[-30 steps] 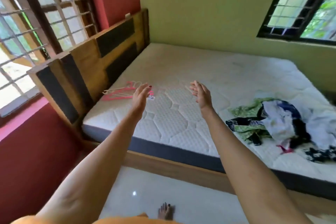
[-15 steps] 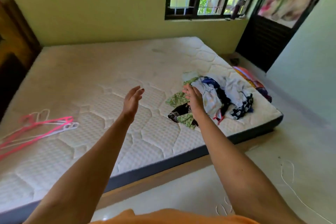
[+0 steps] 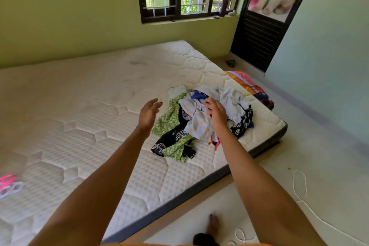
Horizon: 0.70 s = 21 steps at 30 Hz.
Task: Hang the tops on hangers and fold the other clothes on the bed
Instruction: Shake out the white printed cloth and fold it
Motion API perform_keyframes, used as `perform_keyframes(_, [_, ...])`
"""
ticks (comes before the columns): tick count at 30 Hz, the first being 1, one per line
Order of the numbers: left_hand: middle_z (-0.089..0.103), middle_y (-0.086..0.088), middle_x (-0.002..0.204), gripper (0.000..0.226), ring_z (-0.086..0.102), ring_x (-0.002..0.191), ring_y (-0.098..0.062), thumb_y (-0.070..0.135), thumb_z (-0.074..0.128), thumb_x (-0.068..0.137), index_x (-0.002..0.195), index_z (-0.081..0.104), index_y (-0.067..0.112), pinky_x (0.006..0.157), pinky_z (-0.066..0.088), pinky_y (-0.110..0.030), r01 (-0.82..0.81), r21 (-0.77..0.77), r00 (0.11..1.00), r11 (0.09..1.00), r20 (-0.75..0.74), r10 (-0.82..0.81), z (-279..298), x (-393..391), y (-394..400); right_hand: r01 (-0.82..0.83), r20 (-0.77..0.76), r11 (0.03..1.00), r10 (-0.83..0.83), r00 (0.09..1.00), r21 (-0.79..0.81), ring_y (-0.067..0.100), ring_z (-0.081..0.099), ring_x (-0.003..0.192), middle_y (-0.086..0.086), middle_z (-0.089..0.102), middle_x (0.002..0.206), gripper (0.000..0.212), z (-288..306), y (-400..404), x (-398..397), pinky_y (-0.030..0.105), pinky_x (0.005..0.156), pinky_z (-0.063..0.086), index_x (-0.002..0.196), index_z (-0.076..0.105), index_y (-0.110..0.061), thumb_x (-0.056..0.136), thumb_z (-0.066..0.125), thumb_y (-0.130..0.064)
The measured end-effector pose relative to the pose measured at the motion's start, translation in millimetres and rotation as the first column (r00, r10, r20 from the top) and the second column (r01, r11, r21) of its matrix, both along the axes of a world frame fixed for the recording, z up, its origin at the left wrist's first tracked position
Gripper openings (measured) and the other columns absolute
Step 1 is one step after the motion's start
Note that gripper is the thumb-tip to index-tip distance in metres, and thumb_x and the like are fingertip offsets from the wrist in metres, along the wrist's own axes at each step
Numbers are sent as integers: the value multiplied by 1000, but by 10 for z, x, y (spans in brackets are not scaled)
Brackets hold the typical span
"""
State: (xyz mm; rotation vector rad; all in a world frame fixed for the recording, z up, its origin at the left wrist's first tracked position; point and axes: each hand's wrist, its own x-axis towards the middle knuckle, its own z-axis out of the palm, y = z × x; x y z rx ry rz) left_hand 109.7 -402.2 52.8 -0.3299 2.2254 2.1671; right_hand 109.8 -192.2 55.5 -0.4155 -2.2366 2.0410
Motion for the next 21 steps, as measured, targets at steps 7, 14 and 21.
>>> perform_keyframes(7, [48, -11, 139, 41, 47, 126, -30, 22, 48, 96, 134, 46, 8, 95, 36, -33, -54, 3, 995, 999, 81, 54, -133, -814, 1034, -108, 101, 994, 103, 989, 36, 23, 54, 112, 7, 61, 120, 40, -134, 919, -880, 34, 92, 40, 116, 61, -15, 94, 46, -45])
perform_keyframes(14, [51, -17, 135, 39, 51, 121, -32, 19, 55, 92, 127, 52, 4, 106, 38, -44, -91, -74, 979, 993, 178, 103, -337, -1304, 1396, -177, 183, 983, 167, 969, 43, 22, 55, 106, 9, 61, 118, 40, -380, 1181, -1401, 35, 89, 40, 110, 60, -12, 94, 46, -46])
perform_keyframes(21, [53, -15, 131, 40, 53, 118, -32, 19, 52, 93, 131, 51, 3, 92, 41, -34, -37, -260, 922, 965, 364, 133, -991, -1459, 1483, -351, 395, 926, 273, 877, 138, 22, 53, 83, 8, 56, 87, 27, -963, 1057, -1657, 32, 76, 42, 95, 62, -5, 93, 52, -30])
